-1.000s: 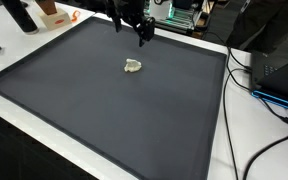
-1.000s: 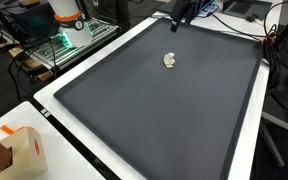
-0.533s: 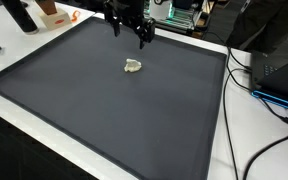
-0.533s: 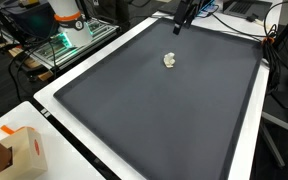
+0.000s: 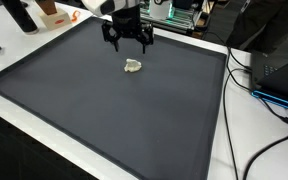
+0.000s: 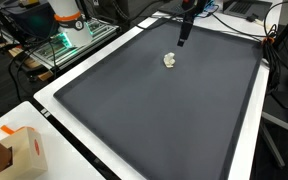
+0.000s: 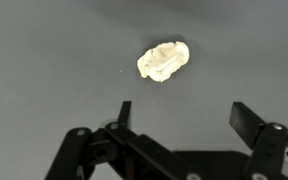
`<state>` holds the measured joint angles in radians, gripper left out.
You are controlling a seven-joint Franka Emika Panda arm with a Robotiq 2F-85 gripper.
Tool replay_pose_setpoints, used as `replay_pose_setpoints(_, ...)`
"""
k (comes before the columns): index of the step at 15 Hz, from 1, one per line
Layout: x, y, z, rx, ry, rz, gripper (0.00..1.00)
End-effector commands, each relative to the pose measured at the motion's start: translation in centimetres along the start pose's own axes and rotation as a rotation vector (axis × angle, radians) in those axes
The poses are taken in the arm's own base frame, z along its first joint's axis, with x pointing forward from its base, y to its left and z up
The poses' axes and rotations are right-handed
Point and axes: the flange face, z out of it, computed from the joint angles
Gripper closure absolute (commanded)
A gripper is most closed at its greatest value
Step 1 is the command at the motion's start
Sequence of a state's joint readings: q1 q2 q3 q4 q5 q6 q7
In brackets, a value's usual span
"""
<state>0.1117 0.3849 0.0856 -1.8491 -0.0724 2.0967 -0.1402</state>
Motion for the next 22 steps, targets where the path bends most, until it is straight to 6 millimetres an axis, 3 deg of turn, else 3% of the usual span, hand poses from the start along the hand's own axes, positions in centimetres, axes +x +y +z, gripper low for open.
replay_pose_setpoints(1, -0.8, 0.3, 1.9, 0.061, -0.027, -0.142, 0.00)
replay_pose_setpoints(22, -1.3, -0.3, 8.6, 0.045, -0.032, -0.326, 0.00)
